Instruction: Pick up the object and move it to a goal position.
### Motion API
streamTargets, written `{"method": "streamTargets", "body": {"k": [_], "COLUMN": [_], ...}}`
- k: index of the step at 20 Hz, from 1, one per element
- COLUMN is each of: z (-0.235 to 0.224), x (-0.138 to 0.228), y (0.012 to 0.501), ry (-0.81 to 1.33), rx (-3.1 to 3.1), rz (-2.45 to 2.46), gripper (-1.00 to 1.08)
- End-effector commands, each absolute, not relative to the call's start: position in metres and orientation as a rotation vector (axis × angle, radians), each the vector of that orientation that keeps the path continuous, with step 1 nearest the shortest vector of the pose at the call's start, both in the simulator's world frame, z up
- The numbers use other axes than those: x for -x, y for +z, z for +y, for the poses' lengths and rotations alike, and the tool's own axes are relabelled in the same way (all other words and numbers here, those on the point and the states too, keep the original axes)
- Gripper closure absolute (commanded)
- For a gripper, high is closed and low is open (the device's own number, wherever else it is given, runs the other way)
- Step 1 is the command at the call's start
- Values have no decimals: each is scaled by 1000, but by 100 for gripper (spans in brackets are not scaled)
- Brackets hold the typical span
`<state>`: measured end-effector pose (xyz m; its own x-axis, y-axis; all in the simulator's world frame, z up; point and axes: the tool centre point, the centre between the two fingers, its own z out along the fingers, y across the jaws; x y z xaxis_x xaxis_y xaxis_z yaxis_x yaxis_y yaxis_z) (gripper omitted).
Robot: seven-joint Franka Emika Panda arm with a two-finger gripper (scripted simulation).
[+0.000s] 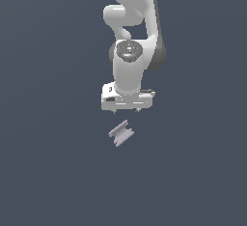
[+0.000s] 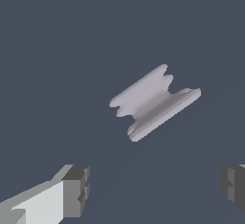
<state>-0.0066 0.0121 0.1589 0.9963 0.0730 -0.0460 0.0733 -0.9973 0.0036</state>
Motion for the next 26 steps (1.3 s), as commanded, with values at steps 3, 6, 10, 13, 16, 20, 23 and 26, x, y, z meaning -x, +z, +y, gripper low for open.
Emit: {"method": "streamTargets", "body": {"k": [3, 6, 10, 13, 16, 20, 23, 26], "z": [12, 12, 12, 13, 19, 26, 26, 26], "x": [7, 7, 7, 6, 2, -4, -4, -4], "y": [159, 159, 159, 160, 163, 168, 168, 168], "ry": [-72, -72, -72, -68, -46, -15, -15, -16], "rx": [-3133, -3133, -3133, -3136, -3150, -3169, -3169, -3169], "rz": [115, 115, 115, 114, 109, 100, 100, 98], "gripper": [-92, -92, -92, -92, -92, -92, -92, -92]}}
